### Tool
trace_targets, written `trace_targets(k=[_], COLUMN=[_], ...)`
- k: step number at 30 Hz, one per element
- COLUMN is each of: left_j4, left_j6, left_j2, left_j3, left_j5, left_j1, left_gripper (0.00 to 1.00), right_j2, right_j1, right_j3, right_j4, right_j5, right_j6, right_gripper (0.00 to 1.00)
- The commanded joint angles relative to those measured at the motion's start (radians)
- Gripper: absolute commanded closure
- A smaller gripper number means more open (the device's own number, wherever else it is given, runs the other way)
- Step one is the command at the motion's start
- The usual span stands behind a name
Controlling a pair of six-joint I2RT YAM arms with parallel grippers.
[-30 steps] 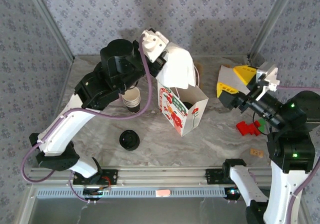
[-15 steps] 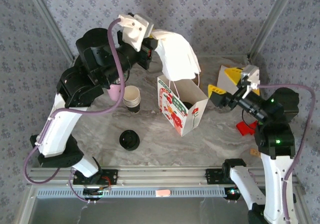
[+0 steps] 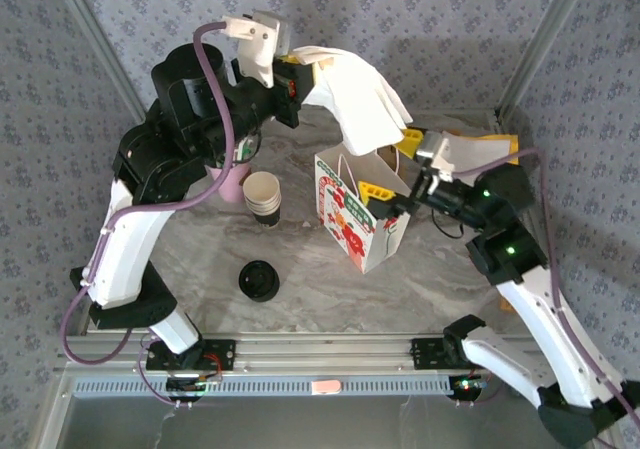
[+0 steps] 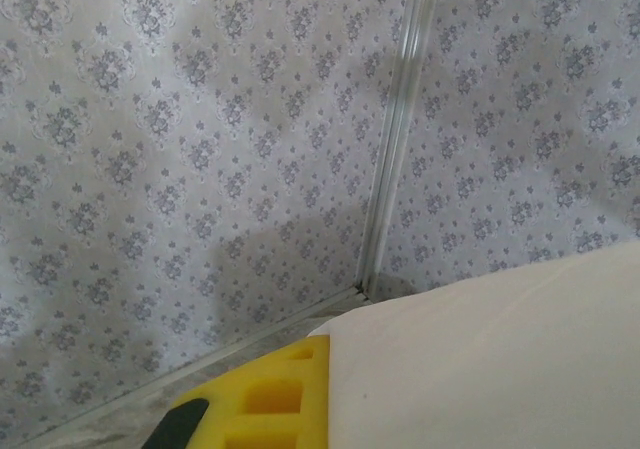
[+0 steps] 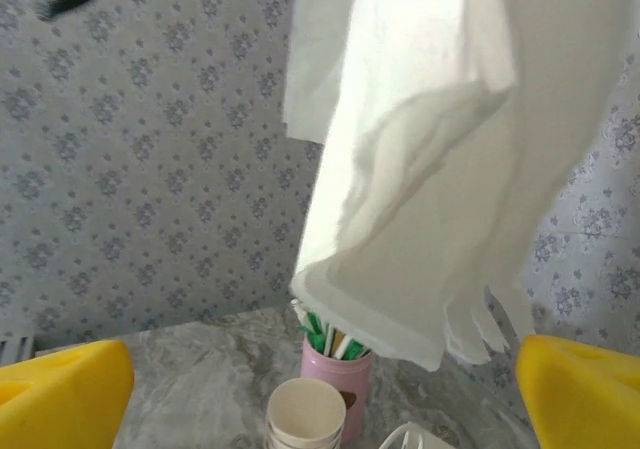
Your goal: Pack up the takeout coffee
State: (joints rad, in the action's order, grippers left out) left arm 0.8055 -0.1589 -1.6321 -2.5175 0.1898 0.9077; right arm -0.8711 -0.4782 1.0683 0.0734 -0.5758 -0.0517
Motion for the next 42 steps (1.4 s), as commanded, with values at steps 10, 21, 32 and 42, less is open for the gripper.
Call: trace_targets(k=[10,21,32,42], left_j4=[-0.01,-0.015,-0.023,-0.008], left_j6=[-0.053,-0.068,-0.077,-0.077], left_j2=[-0.011,-0.02,-0.028,-0.02], left_j3=[-0.036,-0.039,-0.039,-0.038], left_j5=[-0.032,-0.055,-0.07,-0.071], left_j1=[-0.026,-0.05,-0.052,-0.056], left_gripper=[1.0,1.0,1.0,1.0], right_j2=[-0.095,-0.116,-0.169,-0.165], right_j1=[-0.049,-0.115,-0.224,-0.254], right_j3=[-0.039,-0.017,-0.037,-0.011], right_j4=[0.307,0.298,0.439,0.43], right_j5=[0.121,0.115,0.39,0.519], right_j6=[0.039,0.034,0.049,0.065], right_gripper=[0.0,0.0,0.06,0.48])
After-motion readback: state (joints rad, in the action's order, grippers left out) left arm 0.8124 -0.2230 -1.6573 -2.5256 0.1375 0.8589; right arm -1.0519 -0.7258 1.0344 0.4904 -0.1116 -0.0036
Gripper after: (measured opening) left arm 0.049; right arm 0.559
